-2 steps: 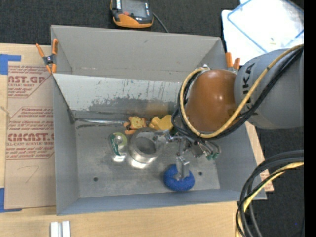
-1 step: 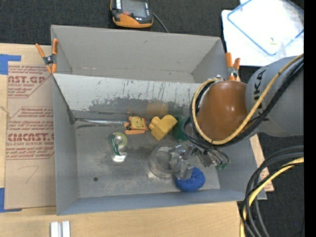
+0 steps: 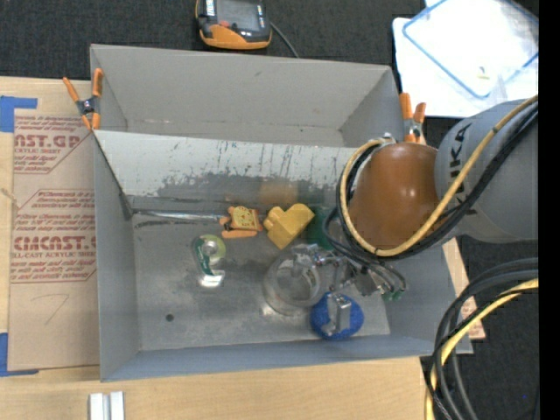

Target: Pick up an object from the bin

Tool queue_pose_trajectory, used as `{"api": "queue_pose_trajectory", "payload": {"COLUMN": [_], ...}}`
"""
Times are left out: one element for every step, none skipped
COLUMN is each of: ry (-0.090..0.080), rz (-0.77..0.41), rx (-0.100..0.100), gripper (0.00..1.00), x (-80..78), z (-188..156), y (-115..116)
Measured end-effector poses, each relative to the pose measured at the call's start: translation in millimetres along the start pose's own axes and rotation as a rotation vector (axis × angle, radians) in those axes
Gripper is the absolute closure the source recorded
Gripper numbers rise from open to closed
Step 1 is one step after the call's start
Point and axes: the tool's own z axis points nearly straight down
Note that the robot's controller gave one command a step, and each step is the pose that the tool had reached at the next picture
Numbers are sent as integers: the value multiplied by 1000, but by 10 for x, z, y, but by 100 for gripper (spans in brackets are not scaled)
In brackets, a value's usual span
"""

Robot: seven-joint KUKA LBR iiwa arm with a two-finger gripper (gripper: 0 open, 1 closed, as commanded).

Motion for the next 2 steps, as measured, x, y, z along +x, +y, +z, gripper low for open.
{"api": "queue_pose_trajectory", "payload": {"ry": [-1, -1], "rz": [0, 0], "rx": [0, 0], "gripper": [100, 100], "x": [-3, -3], "z": [-2, -2], "y": [-1, -1]}}
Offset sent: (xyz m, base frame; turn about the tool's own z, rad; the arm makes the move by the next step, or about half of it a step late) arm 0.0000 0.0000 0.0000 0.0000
